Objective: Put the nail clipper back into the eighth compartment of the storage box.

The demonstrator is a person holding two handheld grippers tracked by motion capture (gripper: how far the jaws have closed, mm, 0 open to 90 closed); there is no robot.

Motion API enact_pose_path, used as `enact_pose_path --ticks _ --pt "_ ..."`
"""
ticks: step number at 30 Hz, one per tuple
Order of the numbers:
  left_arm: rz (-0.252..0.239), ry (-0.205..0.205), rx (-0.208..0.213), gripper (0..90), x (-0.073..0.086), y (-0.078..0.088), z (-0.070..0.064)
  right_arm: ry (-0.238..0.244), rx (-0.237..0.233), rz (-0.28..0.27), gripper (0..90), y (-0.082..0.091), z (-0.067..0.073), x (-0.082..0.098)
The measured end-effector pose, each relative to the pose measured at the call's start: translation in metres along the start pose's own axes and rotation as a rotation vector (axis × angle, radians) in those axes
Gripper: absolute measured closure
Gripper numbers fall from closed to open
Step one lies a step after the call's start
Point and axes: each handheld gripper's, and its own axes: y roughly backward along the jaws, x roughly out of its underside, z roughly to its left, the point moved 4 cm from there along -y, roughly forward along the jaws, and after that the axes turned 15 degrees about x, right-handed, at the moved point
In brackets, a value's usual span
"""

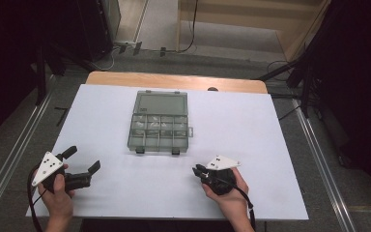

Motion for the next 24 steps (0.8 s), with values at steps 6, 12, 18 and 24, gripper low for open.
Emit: enact_pose_path --ticks 6,12,18,24 --pt "0.000 0.000 -0.001 0.0 0.000 0.000 0.000 -0.016 -0.006 -0.014 81.0 0.003 -0.001 -0.006" --pt "0.000 0.002 -0.002 0.0 0.000 0.000 0.000 -0.033 -0.010 -0.038 81.0 0.005 -0.003 -0.016" --pt "-0.003 0.002 -0.003 0.0 0.000 0.000 0.001 -0.048 -0.014 -0.053 81.0 0.007 -0.007 -0.025" --pt "-0.005 0.003 -0.003 0.0 0.000 0.001 0.001 -0.047 -0.014 -0.060 81.0 0.008 -0.008 -0.031"
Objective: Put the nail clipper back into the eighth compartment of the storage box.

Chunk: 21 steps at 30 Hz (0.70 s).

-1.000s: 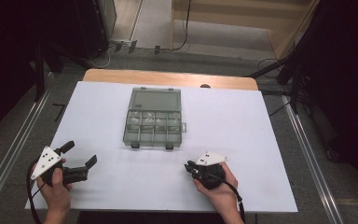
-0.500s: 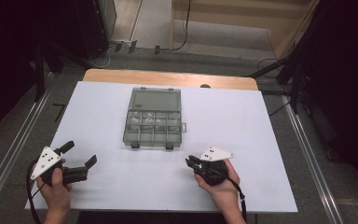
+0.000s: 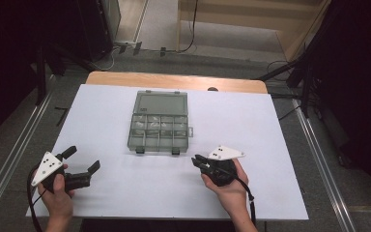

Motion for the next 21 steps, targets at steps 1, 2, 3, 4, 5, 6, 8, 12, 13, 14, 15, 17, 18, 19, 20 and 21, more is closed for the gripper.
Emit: enact_pose_path --ticks 1,2,3,4,5,6,8,12,13,14,15,17,18,19,20,21 --pt "0.000 0.001 0.000 0.0 0.000 0.000 0.000 0.000 0.001 -0.003 81.0 0.000 0.000 -0.001" --pt "-0.001 0.003 0.000 0.0 0.000 0.000 0.000 0.002 0.004 -0.003 81.0 0.001 0.000 -0.003" --pt "0.000 0.000 0.000 0.0 0.000 0.000 0.000 0.005 0.002 -0.005 81.0 0.001 0.000 -0.005" --pt "0.000 0.000 0.000 0.0 0.000 0.000 0.000 0.008 0.003 -0.007 81.0 0.001 0.000 -0.006" --pt "0.001 -0.001 0.001 0.0 0.000 0.000 0.000 0.008 0.003 -0.007 81.0 0.001 0.000 -0.006" --pt "0.002 -0.001 0.001 0.0 0.000 0.000 0.000 0.007 0.002 -0.006 81.0 0.000 0.000 -0.007" --pt "0.000 0.000 0.001 0.0 0.000 0.000 0.000 0.003 0.000 -0.009 81.0 -0.001 0.001 -0.009" --pt "0.001 0.000 0.003 0.0 0.000 0.000 0.000 0.007 -0.002 -0.014 81.0 -0.002 0.003 -0.012" --pt "-0.001 0.001 0.003 0.0 0.000 0.000 0.000 0.008 -0.002 -0.012 81.0 -0.003 0.003 -0.013" --pt "-0.001 0.001 0.003 0.0 0.000 0.000 0.000 0.010 0.000 -0.014 81.0 -0.003 0.004 -0.014" --pt "-0.001 0.001 0.003 0.0 0.000 0.000 0.000 0.009 -0.001 -0.015 81.0 -0.003 0.004 -0.015" --pt "-0.001 0.001 0.004 0.0 0.000 0.001 0.000 0.006 0.001 -0.023 81.0 -0.004 0.003 -0.019" --pt "-0.001 0.001 0.004 0.0 0.000 0.001 0.000 0.006 0.001 -0.023 81.0 -0.004 0.003 -0.019" --pt "-0.002 0.002 0.004 0.0 0.000 0.001 0.000 0.000 0.002 -0.024 81.0 -0.004 0.003 -0.020" --pt "-0.003 0.003 0.004 0.0 0.000 0.001 0.000 0.000 0.003 -0.028 81.0 -0.004 0.002 -0.022" --pt "-0.003 0.004 0.004 0.0 0.000 0.001 0.000 -0.004 0.003 -0.033 81.0 -0.004 0.002 -0.024"
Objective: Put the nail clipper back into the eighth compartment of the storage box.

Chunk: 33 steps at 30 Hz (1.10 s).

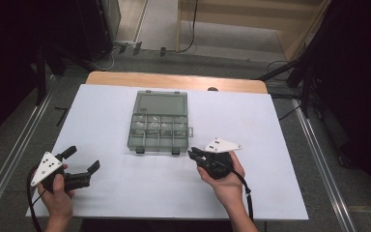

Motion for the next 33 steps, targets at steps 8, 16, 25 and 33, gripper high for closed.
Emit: enact_pose_path --ticks 8,16,25,33 --pt "-0.001 0.001 0.001 0.0 0.000 0.000 0.000 -0.008 0.011 -0.019 81.0 -0.001 -0.004 -0.012" --pt "-0.001 0.001 0.003 0.0 0.000 0.000 0.000 -0.015 0.008 -0.031 81.0 -0.006 -0.004 -0.022" --pt "-0.001 0.000 0.003 0.0 0.000 0.000 0.000 -0.028 -0.005 -0.035 81.0 -0.014 -0.004 -0.028" --pt "0.000 0.000 0.004 0.0 0.000 0.000 0.000 -0.020 -0.011 -0.035 81.0 -0.021 -0.001 -0.036"
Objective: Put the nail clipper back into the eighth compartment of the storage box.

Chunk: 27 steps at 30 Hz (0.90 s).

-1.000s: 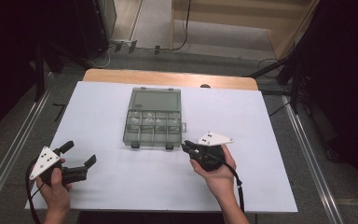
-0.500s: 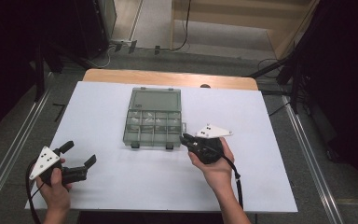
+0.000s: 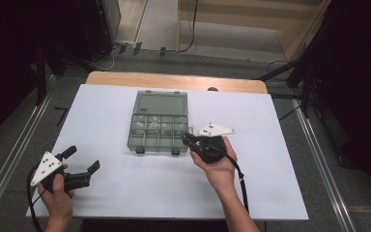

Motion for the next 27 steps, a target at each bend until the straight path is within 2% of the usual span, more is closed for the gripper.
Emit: enact_pose_path --ticks 11,27 --pt "0.000 0.000 0.000 0.0 0.000 0.000 0.000 0.002 0.001 0.008 81.0 -0.013 0.004 -0.005" --pt "0.000 -0.001 -0.001 0.0 0.000 0.000 0.000 -0.011 0.012 0.028 81.0 -0.033 0.001 -0.003"
